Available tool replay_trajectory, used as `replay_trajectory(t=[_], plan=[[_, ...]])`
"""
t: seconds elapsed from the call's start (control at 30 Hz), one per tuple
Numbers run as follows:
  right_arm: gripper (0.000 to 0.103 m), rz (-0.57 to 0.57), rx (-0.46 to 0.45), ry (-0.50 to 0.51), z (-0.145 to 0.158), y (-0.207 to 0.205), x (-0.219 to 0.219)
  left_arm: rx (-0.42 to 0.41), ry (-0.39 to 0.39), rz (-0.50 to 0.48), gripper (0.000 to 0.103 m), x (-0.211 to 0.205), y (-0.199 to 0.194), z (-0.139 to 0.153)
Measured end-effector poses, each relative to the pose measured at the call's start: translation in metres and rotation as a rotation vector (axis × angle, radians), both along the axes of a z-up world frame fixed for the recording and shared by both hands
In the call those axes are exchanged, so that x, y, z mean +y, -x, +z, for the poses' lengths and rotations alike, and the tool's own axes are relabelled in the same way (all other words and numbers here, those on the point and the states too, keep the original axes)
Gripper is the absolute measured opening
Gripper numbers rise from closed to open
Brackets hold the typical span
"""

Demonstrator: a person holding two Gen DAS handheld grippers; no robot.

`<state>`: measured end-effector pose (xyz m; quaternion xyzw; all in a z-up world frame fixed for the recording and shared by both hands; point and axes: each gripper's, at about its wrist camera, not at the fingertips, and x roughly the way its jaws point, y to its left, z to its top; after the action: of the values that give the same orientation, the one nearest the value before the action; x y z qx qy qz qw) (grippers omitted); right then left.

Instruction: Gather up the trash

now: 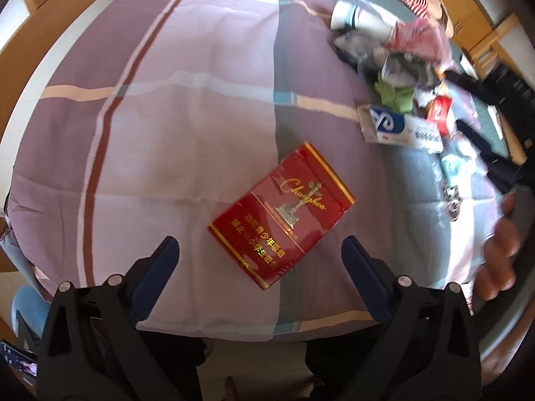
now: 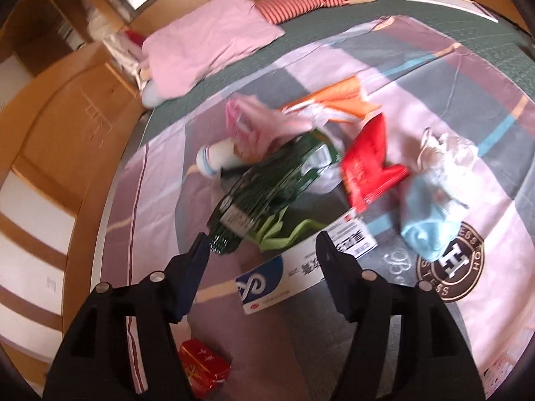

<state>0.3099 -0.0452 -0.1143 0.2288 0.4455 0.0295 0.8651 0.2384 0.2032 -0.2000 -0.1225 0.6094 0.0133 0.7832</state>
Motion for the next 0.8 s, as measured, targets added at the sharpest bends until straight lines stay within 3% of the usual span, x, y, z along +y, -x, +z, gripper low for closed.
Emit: replay_trajectory(t=[0.17, 0.3, 0.37, 0.5, 0.57, 0.67, 0.8], plan=[[0.074, -0.058, -0.131, 0.079, 0.023, 0.012, -0.003, 0.007, -0.075, -0.027, 0.096, -0.013, -0.007, -0.016], [0.098, -0.070, -0.272, 0.172, 0.042, 0.023, 0.006, -0.019, -0.087, -0.039, 0.082, -0.017, -0.008, -0.021], [0.099, -0.027, -0.309, 0.210, 0.047, 0.025, 0.015, -0.049, -0.091, -0.037, 0.081, -0.019, -0.008, -0.020], [0.099, 0.044, -0.327, 0.282, 0.046, 0.023, 0.033, -0.068, -0.087, -0.018, 0.081, -0.016, -0.011, -0.020], [0.099, 0.075, -0.330, 0.269, 0.044, 0.026, 0.037, -0.080, -0.070, 0.017, 0.081, -0.009, -0.011, -0.018], [0.099, 0.033, -0.380, 0.241, 0.043, 0.034, 0.035, -0.126, -0.046, 0.090, 0.081, 0.008, -0.004, -0.007], [0.099, 0.085, -0.273, 0.309, 0.038, 0.023, 0.036, -0.201, -0.012, 0.168, 0.081, 0.025, 0.001, 0.013]])
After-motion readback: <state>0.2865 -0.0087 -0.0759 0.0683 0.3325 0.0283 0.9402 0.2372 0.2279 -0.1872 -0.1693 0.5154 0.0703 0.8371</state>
